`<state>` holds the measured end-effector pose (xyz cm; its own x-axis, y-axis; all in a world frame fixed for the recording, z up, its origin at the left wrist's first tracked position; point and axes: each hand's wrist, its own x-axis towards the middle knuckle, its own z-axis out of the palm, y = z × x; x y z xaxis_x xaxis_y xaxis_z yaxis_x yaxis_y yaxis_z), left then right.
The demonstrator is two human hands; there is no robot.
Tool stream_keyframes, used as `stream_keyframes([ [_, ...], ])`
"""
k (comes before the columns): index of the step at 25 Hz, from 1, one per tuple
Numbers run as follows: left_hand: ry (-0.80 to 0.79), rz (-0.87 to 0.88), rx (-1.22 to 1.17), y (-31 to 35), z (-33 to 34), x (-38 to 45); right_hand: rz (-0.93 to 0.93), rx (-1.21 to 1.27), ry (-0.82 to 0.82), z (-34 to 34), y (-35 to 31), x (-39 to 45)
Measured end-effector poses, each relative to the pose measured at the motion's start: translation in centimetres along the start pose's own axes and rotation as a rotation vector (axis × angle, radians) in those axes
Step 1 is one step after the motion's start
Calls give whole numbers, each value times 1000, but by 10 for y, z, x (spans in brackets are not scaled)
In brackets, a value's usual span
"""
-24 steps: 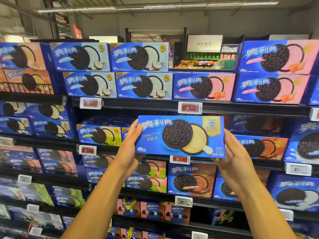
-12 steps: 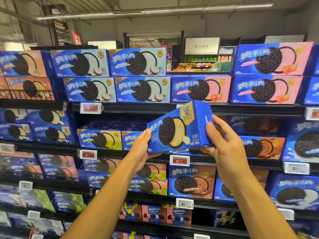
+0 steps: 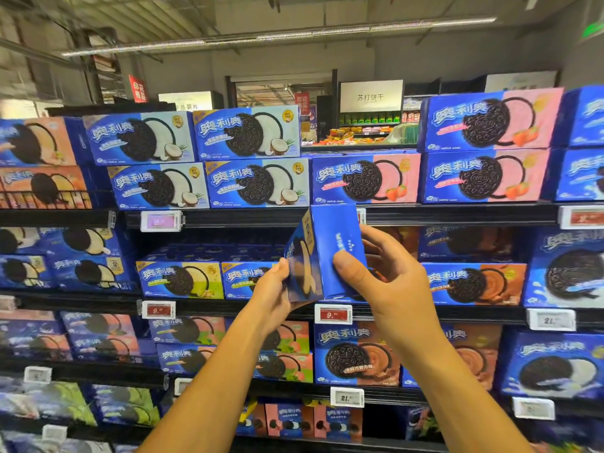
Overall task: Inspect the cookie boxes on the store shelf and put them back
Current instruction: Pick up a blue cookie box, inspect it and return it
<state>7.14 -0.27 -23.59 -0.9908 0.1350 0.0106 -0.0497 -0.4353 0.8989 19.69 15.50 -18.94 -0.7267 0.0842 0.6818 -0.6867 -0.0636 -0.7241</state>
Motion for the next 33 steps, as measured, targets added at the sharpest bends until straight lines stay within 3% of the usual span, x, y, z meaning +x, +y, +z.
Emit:
stream_keyframes([
  [3,1,24,53,3,-3,2,65,68,9,-12,4,4],
  [9,3,268,212,26,-19,-12,263,271,58,-56,24,21],
  [16,-13,417,208,42,-12,-29,476,599,110,-77,60,26],
  [23,82,393,286,46,-4,-32,412,548,99,-76,63,33],
  [26,286,546,446,46,9,-45,365,455,100,-73,55,34],
  [27,284,596,496,45,16,-53,349,423,101,-71,52,34],
  [29,115,556,591,43,31,-68,310,352,98,-63,45,34],
  [31,-124,386,594,42,48,-80,258,298,90,-51,37,33],
  [33,-237,314,570,41,58,-84,175,240,53,-35,29,31],
])
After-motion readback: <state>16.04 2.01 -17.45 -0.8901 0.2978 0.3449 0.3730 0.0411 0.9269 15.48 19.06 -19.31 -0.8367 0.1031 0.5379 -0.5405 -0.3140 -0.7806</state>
